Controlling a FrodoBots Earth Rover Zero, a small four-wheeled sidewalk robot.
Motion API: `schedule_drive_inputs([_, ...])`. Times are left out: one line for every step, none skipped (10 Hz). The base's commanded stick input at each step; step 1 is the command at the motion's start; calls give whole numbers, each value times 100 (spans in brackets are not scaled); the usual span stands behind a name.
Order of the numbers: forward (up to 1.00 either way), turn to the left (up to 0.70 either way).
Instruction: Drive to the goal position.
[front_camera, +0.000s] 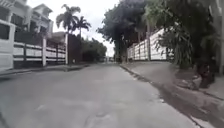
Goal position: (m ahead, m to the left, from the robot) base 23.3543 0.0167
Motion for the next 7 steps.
schedule_drive_inputs([70, 0])
schedule_drive_inputs([70, 0])
schedule_drive_inputs([70, -1])
schedule_drive_inputs([70, -6])
schedule_drive_inputs([70, -19])
schedule_drive_inputs([70, -8])
schedule_drive_inputs([70, -2])
